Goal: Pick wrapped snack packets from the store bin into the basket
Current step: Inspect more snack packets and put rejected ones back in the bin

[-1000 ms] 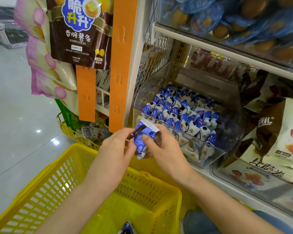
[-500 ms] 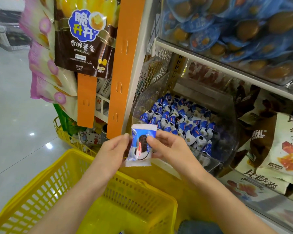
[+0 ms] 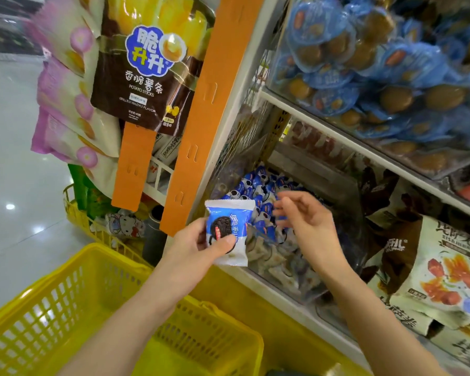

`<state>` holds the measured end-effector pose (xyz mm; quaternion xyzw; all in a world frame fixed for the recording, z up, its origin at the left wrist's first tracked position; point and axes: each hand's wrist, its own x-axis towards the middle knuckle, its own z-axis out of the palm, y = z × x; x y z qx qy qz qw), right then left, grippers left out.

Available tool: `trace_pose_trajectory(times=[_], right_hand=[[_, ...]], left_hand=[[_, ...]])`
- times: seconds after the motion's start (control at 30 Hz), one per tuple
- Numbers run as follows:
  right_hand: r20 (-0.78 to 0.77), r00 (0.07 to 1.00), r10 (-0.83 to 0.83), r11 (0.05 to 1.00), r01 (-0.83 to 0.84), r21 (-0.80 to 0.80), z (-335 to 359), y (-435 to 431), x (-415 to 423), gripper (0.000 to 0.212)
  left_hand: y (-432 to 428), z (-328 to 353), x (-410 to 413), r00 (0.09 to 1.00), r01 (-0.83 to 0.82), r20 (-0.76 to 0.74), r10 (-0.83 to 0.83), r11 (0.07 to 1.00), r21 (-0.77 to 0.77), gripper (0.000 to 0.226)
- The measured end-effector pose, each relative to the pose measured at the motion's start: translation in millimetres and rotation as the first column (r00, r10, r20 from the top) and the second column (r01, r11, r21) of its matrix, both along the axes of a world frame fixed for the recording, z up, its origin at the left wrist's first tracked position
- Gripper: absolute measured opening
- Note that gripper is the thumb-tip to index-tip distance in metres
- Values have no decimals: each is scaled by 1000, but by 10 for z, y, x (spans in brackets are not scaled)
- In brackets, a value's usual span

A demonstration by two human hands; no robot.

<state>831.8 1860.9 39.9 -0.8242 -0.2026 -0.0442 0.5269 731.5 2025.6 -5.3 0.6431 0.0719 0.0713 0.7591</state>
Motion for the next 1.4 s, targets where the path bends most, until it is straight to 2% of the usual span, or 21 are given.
trace_pose_trajectory(times=[0.1,0.17,0.23,0.3,0.4,0.47,0.67,0.8,0.93,1.03,1.13,1.2,1.3,1.4], right_hand=[[25,980,-198,957,198,-212,72,-149,457,10],[-16,942,-334,856,296,-424,77,-233,726,19],[-37,918,-394,723,285,-629,60,-296,896,27],[-66,905,-419,622,233,-747,48,-308,982,21],[-69,891,-448,502,187,-844,25,-300,1071,32],[-54,881,-470,459,192,-868,7,-300,1135,19],[-90,860,-503,512,212,-833,-49,-280,1212,40],[-61,868,-493,500,225,-836,-104,-240,1238,26],[-97,853,-513,561,248,-790,-147,-184,1229,37],[-190,806,-560,620,256,-742,-127,-187,1270,19],[-207,788,-580,659,305,-687,-105,-197,1280,13],[-149,824,-546,722,373,-583,-101,-193,1240,15],[74,874,-481,753,455,-475,-33,-163,1104,15],[168,897,-408,848,441,-296,149,-95,895,18]], left_hand=[[-51,21,64,1000,-16,17,17,998,-64,20],[-96,62,97,999,-8,38,11,998,-68,19],[-137,84,137,999,-9,40,11,998,-61,19],[-154,98,181,999,-11,39,13,998,-61,16],[-158,96,236,999,-9,44,12,997,-72,13],[-143,98,253,999,-12,41,16,996,-92,13],[-114,106,280,999,-26,35,30,996,-90,17],[-96,115,299,999,-26,28,29,995,-94,17],[-89,101,315,999,-13,34,17,994,-110,15],[-78,92,345,999,-11,31,15,993,-116,14],[-57,87,366,999,-12,36,16,993,-115,14],[-44,83,373,999,-17,34,21,992,-124,17],[-50,86,379,999,-9,39,16,987,-162,20],[-93,94,351,999,4,48,7,973,-229,19]])
